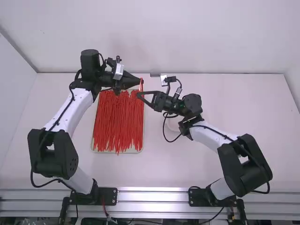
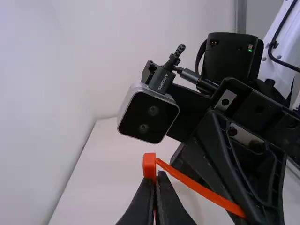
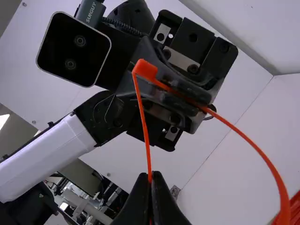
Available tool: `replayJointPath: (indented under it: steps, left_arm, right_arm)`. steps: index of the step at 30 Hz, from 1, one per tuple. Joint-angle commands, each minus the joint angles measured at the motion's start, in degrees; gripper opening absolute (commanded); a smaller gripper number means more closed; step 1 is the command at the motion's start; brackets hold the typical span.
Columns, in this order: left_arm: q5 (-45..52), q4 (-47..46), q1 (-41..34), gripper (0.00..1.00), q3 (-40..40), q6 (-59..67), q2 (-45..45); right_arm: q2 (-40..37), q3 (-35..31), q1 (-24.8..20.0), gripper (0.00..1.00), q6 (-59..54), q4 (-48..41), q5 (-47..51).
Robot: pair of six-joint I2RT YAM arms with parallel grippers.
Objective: Fasten the cable tie
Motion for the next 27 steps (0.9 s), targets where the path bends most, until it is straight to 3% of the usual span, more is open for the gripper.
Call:
replayJointPath:
  steps: [1, 27]
  left_arm:
    - [2.5, 0.0, 0.6, 0.01, 1.7, 1.6, -0.3]
    - [2.5, 0.8, 0.2, 0.01, 1.7, 1.6, -0.3]
  right_arm:
    - [0.4, 1.4, -0.2, 0.00, 0.2, 0.2, 0.0]
    - [0.4, 1.4, -1.0, 0.00, 1.1, -0.2, 1.0]
